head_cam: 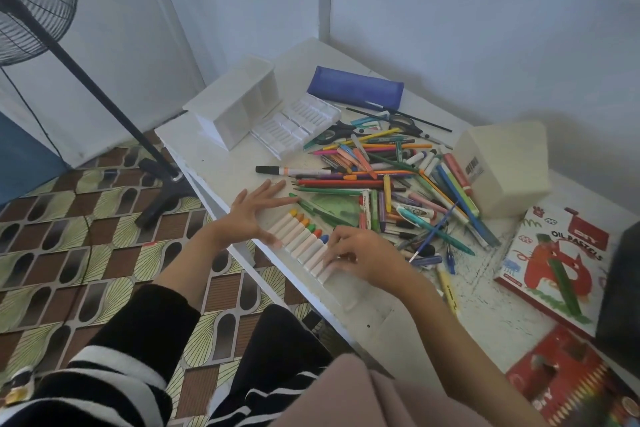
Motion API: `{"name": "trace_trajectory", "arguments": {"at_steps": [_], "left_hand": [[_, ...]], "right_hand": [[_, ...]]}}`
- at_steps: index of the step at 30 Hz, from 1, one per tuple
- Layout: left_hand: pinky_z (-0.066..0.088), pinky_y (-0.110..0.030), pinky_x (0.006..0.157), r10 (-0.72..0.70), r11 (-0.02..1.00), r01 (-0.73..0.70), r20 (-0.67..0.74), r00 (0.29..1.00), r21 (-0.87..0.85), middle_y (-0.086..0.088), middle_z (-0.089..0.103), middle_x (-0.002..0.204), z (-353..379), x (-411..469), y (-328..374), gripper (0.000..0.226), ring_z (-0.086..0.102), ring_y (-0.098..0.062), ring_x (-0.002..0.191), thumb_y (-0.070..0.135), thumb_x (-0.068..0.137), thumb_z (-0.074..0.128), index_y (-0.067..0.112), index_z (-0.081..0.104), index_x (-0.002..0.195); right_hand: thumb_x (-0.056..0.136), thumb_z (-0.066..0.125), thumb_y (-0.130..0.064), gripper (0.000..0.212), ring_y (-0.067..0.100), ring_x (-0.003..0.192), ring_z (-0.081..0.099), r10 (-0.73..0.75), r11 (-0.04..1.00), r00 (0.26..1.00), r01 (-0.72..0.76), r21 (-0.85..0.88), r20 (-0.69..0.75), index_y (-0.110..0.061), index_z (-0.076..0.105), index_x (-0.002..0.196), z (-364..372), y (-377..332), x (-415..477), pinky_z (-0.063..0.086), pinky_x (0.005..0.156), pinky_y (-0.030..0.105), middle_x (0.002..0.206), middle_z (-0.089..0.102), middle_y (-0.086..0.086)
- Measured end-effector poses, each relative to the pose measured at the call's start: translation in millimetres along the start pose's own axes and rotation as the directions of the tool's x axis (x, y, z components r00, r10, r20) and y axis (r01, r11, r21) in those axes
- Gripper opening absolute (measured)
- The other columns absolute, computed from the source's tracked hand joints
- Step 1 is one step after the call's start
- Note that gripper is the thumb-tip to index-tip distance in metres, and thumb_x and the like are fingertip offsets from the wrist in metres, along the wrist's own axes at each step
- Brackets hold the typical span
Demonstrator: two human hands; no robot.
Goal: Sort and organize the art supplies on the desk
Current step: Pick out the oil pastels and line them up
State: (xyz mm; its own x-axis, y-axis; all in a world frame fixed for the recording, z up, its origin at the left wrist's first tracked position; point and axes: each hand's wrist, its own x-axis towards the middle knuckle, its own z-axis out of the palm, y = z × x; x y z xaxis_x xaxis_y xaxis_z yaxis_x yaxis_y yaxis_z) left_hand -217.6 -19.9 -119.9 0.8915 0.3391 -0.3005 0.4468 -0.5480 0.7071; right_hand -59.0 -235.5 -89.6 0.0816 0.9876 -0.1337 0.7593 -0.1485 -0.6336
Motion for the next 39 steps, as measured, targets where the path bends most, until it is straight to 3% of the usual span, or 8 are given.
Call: {"name": "trace_trajectory", "arguments": {"at_steps": [4,8,12,15,18,23,26,39], "left_hand": [[-0.018,-0.038,0.112,0.002,1.0,-0.002,-0.002,1.0,-0.012,0.024,0.008,0.155,-0.5,0.1,0.1,0.087,-0.008,0.002,0.143,0.034,0.056,0.074,0.073,0.03,0.12],[-0.018,-0.038,0.112,0.013,1.0,-0.013,-0.012,1.0,-0.013,0.025,0.009,0.155,-0.5,0.8,-2.9,0.084,-0.007,0.002,0.143,0.032,0.058,0.077,0.07,0.038,0.122],[-0.018,-0.037,0.113,0.016,1.0,-0.016,-0.017,1.0,-0.014,0.026,0.008,0.154,0.1,1.1,-3.7,0.083,-0.008,0.004,0.143,0.039,0.055,0.077,0.071,0.038,0.121],[-0.018,-0.036,0.112,0.015,1.0,-0.015,-0.014,1.0,-0.011,0.028,0.008,0.153,0.3,1.5,-4.4,0.084,-0.008,0.004,0.143,0.04,0.055,0.076,0.075,0.034,0.118],[-0.018,-0.034,0.111,0.015,1.0,-0.016,-0.012,1.0,-0.021,0.029,0.008,0.152,0.5,0.9,-3.3,0.084,-0.009,0.005,0.142,0.048,0.052,0.074,0.075,0.033,0.119],[-0.018,-0.035,0.111,0.022,0.999,-0.023,-0.014,1.0,-0.023,0.029,0.008,0.153,1.0,1.9,-4.6,0.084,-0.008,0.004,0.143,0.054,0.049,0.072,0.074,0.033,0.12],[-0.018,-0.036,0.112,0.026,0.999,-0.027,-0.015,1.0,-0.023,0.029,0.008,0.153,0.7,2.5,-5.9,0.083,-0.009,0.005,0.142,0.057,0.048,0.071,0.075,0.033,0.119],[-0.018,-0.035,0.112,0.023,0.999,-0.024,-0.031,0.999,-0.032,0.027,0.01,0.154,1.6,2.3,-5.6,0.083,-0.007,0.005,0.142,0.045,0.053,0.077,0.065,0.041,0.125]], "right_hand": [[0.086,0.065,-0.02,0.011,0.006,0.075,0.056,0.071,0.997,0.979,-0.064,0.042,-0.19,-0.017,0.072,0.094,-32.3,17.1,4.5,0.051,0.076,0.023,0.092,0.056,-0.013],[0.089,0.06,-0.012,0.016,0.011,0.076,0.058,0.281,0.951,0.823,-0.308,0.029,-0.494,-0.014,0.071,0.1,-83.6,55.3,17.7,0.043,0.074,0.024,0.097,0.065,-0.001],[0.087,0.055,-0.005,0.03,0.028,0.104,0.059,0.489,0.811,0.717,-0.584,-0.045,-0.497,-0.009,0.064,0.115,-126.4,102.9,38.4,0.044,0.087,0.031,0.116,0.064,0.014],[0.087,0.053,-0.007,0.035,0.03,0.099,0.062,0.557,0.728,0.744,-0.651,-0.214,-0.37,-0.009,0.056,0.122,-140.1,119.9,51.2,0.049,0.082,0.033,0.11,0.065,0.017],[0.084,0.053,-0.008,0.019,0.028,0.085,0.063,0.582,0.693,0.76,-0.65,-0.311,-0.29,-0.01,0.054,0.103,-139.3,127.4,58.6,0.048,0.066,0.03,0.097,0.066,0.016],[0.084,0.051,-0.01,0.014,0.029,0.077,0.054,0.545,0.676,0.759,-0.649,-0.35,-0.356,-0.012,0.05,0.098,-130.4,135.1,59.0,0.04,0.061,0.028,0.094,0.062,0.013],[0.084,0.06,-0.011,0.028,0.032,0.093,0.057,0.503,0.688,0.785,-0.616,-0.384,-0.361,-0.011,0.052,0.111,-131.2,133.3,54.1,0.043,0.065,0.03,0.107,0.058,0.014],[0.085,0.055,-0.003,0.024,0.028,0.093,0.057,0.394,0.705,0.808,-0.571,-0.42,-0.437,-0.014,0.053,0.106,-125.0,117.7,34.9,0.045,0.068,0.032,0.106,0.057,0.008]]}}
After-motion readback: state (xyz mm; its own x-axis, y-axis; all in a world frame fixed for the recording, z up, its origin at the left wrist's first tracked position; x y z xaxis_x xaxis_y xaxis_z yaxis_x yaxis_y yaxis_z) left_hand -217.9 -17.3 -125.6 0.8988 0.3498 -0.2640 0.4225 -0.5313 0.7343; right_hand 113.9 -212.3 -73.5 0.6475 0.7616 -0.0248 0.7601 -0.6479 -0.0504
